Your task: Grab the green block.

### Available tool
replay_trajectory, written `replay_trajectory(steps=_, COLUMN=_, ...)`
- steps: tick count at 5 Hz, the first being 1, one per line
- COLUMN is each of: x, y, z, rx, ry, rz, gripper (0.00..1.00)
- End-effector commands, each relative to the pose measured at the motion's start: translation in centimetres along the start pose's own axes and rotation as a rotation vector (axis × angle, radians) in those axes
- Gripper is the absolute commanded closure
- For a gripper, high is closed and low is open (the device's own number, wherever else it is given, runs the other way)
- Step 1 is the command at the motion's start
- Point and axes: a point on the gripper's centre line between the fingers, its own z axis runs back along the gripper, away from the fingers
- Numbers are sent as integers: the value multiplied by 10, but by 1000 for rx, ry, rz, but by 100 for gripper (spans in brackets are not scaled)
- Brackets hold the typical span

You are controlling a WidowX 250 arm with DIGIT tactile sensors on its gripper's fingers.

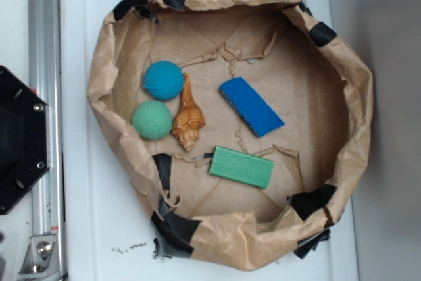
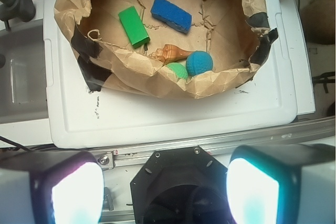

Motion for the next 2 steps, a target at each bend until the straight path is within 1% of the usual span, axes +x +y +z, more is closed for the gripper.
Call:
replay_trajectory(steps=1, x=0, y=0, z=0, rx=0, ry=0, rz=0, gripper=0)
replay_trajectory(steps=2, x=24, y=-13, z=-18, rx=14, ry=-51, rz=-75, gripper=0)
